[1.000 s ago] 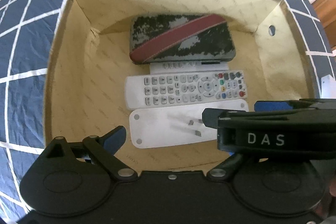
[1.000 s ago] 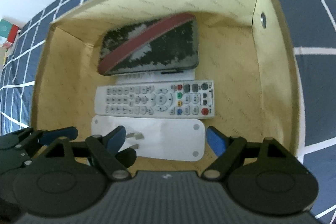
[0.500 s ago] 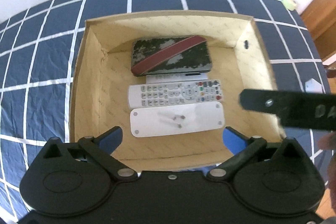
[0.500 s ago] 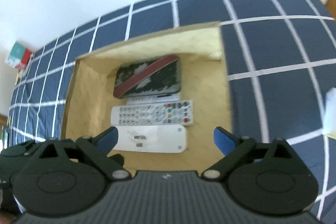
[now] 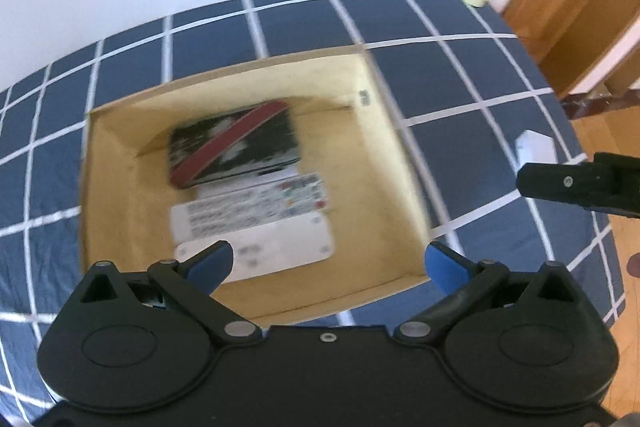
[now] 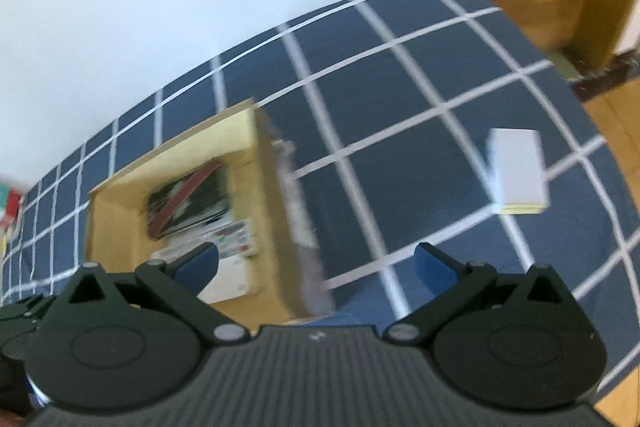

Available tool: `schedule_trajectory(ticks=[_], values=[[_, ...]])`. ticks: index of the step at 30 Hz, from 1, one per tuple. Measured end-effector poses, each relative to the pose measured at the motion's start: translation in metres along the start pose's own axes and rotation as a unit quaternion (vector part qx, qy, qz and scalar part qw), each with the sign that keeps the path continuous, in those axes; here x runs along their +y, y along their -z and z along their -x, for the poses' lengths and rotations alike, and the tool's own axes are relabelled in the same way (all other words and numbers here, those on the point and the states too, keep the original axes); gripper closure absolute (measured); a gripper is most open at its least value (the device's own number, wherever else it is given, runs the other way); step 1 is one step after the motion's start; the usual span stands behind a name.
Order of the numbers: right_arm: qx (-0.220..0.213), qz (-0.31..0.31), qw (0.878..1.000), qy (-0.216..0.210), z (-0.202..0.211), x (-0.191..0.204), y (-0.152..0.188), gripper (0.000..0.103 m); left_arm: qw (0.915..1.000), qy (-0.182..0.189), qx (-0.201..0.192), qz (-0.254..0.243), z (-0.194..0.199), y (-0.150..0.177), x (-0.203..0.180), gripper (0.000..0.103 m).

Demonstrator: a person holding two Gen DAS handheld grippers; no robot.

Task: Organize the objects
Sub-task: 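Withdraw the right gripper up from the box, then move the right gripper to the white card on the bed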

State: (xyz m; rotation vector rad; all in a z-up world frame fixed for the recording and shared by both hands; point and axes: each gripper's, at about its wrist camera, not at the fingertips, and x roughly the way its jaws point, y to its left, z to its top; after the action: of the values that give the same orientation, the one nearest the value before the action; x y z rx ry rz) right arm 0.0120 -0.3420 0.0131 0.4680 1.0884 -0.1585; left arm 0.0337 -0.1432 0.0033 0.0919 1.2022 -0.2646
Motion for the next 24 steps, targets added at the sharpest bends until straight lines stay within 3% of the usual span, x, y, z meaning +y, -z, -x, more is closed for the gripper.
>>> schedule_trajectory(ticks=[12, 24], values=[[0.002, -0.068, 0.996, 0.053, -0.001, -0.101, -0.025, 0.000, 0.9980, 0.021, 0.015, -0.057, -0.042, -0.039, -0.091, 0.000], [0.031, -0.111, 0.990, 0.076, -0.044, -0.172, -0.040, 0.000, 0.9952, 0.013, 0.061, -0.076, -0.109, -0.068, -0.141, 0.000]])
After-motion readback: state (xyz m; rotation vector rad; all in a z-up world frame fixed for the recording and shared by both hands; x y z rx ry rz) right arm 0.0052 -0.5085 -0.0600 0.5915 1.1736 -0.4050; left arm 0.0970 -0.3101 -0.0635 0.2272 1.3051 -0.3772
